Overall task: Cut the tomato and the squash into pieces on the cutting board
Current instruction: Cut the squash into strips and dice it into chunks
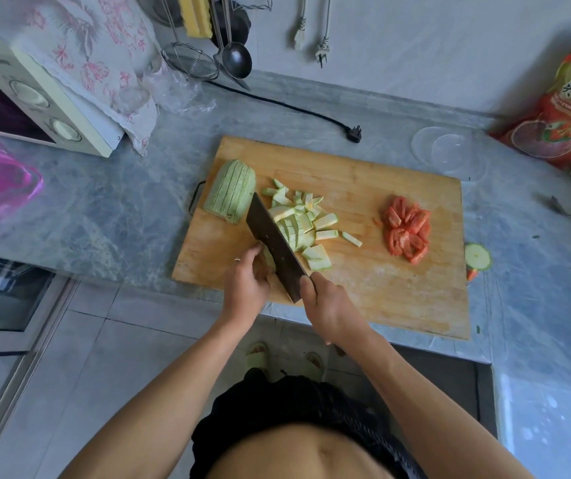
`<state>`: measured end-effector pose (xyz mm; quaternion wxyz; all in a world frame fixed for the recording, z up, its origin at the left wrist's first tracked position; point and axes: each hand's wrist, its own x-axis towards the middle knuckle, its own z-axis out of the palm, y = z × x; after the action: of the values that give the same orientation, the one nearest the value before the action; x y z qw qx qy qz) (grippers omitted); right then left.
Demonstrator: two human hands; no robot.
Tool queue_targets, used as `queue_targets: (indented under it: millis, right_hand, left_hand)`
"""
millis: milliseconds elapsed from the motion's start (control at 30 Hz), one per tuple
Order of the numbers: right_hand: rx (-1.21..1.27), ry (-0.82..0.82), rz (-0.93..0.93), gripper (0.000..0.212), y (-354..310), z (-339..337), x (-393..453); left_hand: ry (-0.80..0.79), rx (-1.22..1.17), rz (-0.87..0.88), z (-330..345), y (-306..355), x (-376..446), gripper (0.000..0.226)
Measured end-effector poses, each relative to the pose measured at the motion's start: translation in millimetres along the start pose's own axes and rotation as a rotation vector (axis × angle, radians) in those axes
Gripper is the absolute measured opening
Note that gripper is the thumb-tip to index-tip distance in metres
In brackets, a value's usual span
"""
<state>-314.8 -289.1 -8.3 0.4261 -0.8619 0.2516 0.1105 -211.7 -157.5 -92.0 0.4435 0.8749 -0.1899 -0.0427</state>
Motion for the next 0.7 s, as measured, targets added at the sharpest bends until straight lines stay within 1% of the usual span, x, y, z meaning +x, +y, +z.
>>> queue_targets:
  millis: [133,300,367,467,533,600,700]
  right_hand:
    - [0.021,-0.065,-0.025,0.04,0,-9,0]
    - [0.276,-0.167,0.12,0.048,7,-27,7]
    - [0.374,-0.19,0.119,0.048,8,-31,6]
    - [0.466,-0.137,0.077,0.042,3,-35,4]
    - [0.478,-0.075,0.041,0.043,0,-38,4]
    - [0.446,-0.019,0.015,0.045,-1,-43,5]
    - [0.324,0.048,-0.043,0.041,-5,-55,4]
  left_hand:
    - [-0.012,0.029,-0.011,-2,0,0,0.051]
    - [-0.023,-0.011,-0.076,-5,2,-5,0.047]
    - [-0.04,-0.029,-0.106,-7,2,-3,0.047]
    - [-0.042,-0.004,-0.127,-8,4,8,0.045]
    - [-0.049,0.044,-0.116,-8,5,18,0.043]
    - [-0.072,0.083,-0.109,-10,7,25,0.043]
    - [-0.086,0.08,-0.094,-16,6,28,0.045]
